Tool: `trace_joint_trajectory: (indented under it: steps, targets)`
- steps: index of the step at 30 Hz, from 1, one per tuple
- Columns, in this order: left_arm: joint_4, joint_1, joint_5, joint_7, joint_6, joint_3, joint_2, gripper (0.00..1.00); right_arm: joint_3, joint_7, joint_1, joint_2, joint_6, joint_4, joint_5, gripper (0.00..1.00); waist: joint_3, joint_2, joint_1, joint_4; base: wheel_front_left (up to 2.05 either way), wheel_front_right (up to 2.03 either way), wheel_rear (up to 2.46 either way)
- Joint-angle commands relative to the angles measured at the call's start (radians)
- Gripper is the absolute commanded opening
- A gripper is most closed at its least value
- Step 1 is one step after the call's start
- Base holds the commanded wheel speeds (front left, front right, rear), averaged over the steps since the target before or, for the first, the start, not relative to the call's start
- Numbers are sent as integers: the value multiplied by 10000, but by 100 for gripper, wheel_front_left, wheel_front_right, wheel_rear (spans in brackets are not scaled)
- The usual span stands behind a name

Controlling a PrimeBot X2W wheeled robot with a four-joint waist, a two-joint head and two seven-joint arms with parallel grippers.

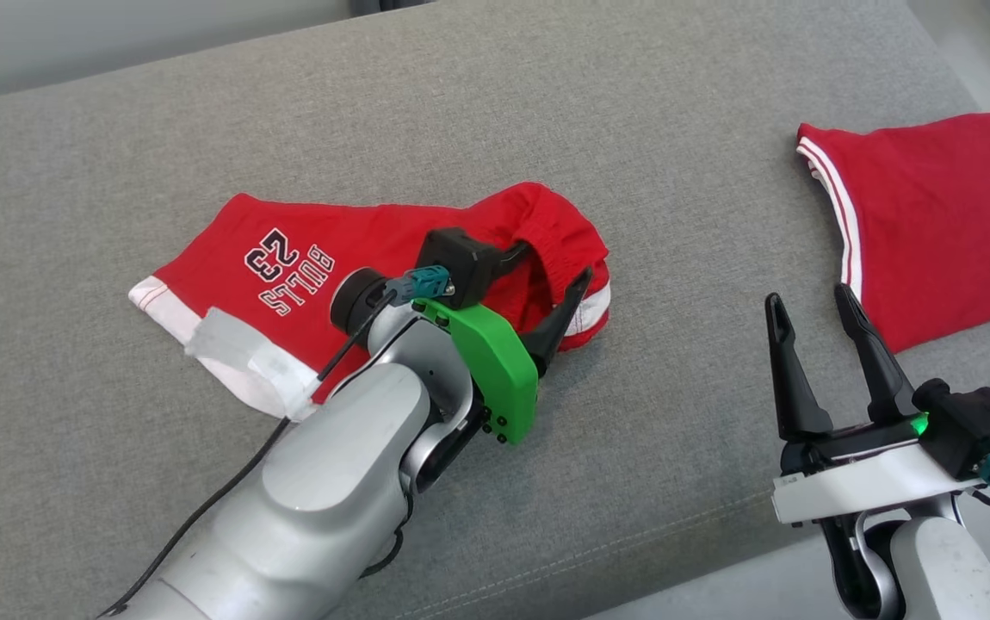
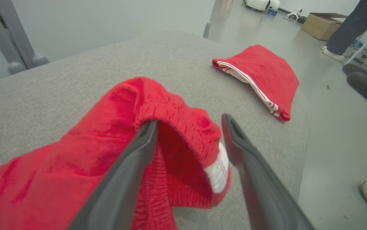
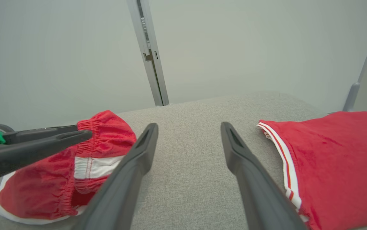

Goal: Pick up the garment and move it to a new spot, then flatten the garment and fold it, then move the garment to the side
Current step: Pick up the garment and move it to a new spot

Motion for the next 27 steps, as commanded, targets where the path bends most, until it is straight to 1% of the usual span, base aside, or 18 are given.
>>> trace_joint_trajectory:
  steps: [1,3,5,11,14,18,19,20,23,24,27]
  targets:
    - [-195,197,-1,42,97,5,161,100,-42,48,98,-25,-15,-40,-23,100,-231,-1,0,266,0,0,0]
    - [-702,411,-92,49,257,92,412,100,-118,83,189,-53,-15,-79,-63,100,-325,-1,0,415,0,0,0]
    - [-1241,613,-29,-70,556,265,751,100,-162,98,185,-73,-15,-149,-103,100,-394,-1,0,564,0,0,0]
    - [-3019,1498,-27,-832,1845,1200,1796,100,-309,200,233,-173,-15,-342,-209,100,-620,-1,0,1055,0,0,0]
    - [-3779,1956,-128,-1298,2373,1771,2290,100,-349,257,252,-237,-15,-402,-260,100,-757,-1,0,1296,0,0,0]
    - [-4505,2549,-215,-1907,2948,2528,2786,100,-345,333,262,-312,-15,-459,-307,100,-987,-1,0,1540,0,0,0]
    - [-4648,2689,-248,-2025,3062,2737,2880,100,-340,361,263,-331,-15,-473,-327,100,-1042,-1,0,1584,0,0,0]
    - [-4648,2689,-248,-2025,3062,2737,2880,100,-340,361,263,-331,-15,-473,-327,100,-1042,-1,0,1584,0,0,0]
    - [-5011,3140,-242,-2306,3351,3448,3051,100,-290,445,297,-366,-15,-476,-361,100,-1206,-1,0,1687,0,0,0]
    - [-5172,3575,-108,-2389,3526,3942,3133,100,-260,520,320,-406,-15,-459,-389,100,-1319,-1,0,1729,0,0,0]
    - [-5640,4168,307,-2451,3654,5075,2972,100,-254,556,403,-398,-15,-452,-391,100,-1480,-1,0,1778,0,0,0]
